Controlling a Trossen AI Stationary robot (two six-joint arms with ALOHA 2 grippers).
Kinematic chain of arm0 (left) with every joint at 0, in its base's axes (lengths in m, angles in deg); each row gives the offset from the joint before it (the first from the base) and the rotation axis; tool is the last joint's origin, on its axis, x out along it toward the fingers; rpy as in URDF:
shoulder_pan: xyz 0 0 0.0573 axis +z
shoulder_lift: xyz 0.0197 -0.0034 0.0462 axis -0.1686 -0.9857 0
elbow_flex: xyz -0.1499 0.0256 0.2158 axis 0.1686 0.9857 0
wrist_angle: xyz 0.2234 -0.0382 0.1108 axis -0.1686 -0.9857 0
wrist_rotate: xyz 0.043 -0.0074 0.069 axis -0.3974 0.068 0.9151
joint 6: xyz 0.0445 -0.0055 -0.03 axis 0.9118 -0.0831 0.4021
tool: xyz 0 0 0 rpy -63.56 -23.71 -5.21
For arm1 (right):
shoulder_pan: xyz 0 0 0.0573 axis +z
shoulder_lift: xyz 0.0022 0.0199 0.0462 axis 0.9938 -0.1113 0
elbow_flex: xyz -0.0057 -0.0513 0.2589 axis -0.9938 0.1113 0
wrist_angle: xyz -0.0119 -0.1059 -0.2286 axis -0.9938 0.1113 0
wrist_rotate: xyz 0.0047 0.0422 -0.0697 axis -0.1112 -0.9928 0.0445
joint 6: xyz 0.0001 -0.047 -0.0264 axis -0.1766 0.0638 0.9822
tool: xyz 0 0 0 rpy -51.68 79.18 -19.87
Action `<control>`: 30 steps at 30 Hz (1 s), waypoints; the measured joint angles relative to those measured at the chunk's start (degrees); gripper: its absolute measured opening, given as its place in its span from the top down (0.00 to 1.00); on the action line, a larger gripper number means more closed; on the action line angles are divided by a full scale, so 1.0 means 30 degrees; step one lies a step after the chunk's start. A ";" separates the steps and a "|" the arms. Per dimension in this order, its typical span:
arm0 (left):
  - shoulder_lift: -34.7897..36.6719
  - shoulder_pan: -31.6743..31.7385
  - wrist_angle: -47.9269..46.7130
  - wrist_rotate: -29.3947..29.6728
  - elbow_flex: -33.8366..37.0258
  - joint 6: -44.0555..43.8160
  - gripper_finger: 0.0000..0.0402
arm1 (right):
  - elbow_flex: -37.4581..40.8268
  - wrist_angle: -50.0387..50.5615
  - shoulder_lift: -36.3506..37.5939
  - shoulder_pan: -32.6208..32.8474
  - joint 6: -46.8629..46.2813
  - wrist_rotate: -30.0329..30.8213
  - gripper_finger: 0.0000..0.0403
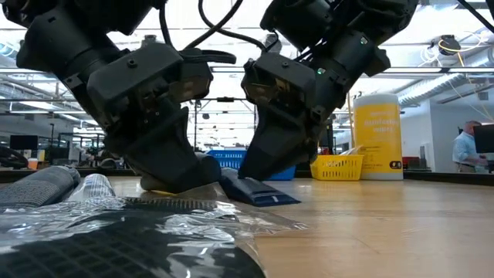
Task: Pick & Place Travel size toiletries
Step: Put the blue shave cream into the left yellow bin
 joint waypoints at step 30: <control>-0.0036 0.0182 -0.0220 0.1370 0.0029 0.0334 0.95 | -0.0007 -0.3705 -0.1581 -0.0030 0.0631 -0.3566 0.97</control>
